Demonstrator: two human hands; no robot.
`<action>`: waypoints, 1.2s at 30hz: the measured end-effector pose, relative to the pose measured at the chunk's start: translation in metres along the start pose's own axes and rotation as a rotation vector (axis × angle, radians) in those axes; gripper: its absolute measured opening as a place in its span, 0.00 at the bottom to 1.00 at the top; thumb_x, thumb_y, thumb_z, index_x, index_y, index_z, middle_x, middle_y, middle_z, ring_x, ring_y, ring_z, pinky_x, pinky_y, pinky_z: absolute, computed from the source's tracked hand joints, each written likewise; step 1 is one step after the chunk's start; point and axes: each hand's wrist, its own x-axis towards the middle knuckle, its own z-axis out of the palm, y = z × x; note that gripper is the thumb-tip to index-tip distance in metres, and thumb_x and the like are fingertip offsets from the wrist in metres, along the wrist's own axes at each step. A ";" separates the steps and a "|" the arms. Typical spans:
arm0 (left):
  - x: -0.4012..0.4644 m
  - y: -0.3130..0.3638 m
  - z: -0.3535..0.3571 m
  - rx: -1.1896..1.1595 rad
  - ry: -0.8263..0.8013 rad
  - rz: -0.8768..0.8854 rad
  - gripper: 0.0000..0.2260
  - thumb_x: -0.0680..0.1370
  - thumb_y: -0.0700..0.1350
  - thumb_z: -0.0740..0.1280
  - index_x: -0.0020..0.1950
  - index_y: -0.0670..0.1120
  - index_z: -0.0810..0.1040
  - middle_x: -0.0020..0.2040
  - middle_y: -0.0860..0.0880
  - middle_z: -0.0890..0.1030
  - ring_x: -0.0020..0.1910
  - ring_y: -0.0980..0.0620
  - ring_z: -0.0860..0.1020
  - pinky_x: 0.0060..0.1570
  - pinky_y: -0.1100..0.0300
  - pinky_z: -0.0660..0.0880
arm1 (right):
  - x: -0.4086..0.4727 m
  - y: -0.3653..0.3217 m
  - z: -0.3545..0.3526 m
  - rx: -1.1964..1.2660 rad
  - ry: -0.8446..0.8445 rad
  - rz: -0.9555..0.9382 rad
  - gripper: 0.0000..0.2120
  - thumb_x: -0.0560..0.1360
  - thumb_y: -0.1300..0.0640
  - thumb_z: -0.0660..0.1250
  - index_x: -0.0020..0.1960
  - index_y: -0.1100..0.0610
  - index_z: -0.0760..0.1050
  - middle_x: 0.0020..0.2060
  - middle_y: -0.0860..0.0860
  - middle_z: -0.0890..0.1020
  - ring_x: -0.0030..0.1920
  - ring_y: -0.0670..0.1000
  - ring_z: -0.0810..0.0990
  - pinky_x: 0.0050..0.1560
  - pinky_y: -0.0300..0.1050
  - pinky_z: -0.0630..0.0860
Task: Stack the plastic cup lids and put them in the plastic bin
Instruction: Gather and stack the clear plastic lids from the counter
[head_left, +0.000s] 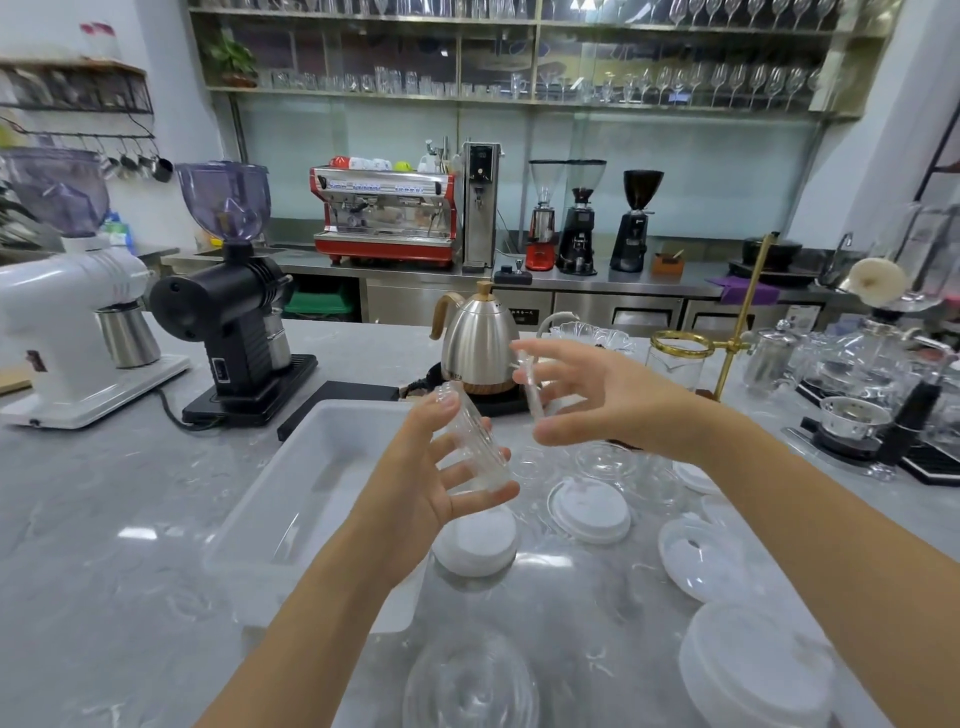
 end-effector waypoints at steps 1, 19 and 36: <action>0.001 -0.001 0.002 0.017 -0.025 0.003 0.24 0.71 0.55 0.75 0.66 0.50 0.80 0.67 0.34 0.78 0.58 0.35 0.83 0.49 0.40 0.82 | 0.000 -0.007 0.002 -0.045 -0.019 -0.021 0.43 0.64 0.43 0.80 0.74 0.36 0.63 0.66 0.40 0.76 0.61 0.39 0.78 0.58 0.43 0.78; 0.011 0.007 0.000 0.051 0.061 0.085 0.29 0.67 0.56 0.74 0.65 0.47 0.79 0.59 0.38 0.83 0.50 0.41 0.85 0.44 0.45 0.83 | 0.037 -0.003 0.014 0.122 -0.093 0.011 0.35 0.72 0.41 0.72 0.75 0.43 0.63 0.69 0.47 0.75 0.63 0.43 0.79 0.63 0.42 0.77; -0.010 0.023 -0.033 0.008 0.154 0.116 0.30 0.65 0.57 0.76 0.65 0.50 0.77 0.58 0.39 0.84 0.56 0.36 0.84 0.44 0.44 0.83 | 0.094 0.130 0.066 -0.608 -0.020 0.561 0.48 0.65 0.33 0.72 0.76 0.54 0.59 0.74 0.52 0.68 0.72 0.56 0.68 0.71 0.54 0.66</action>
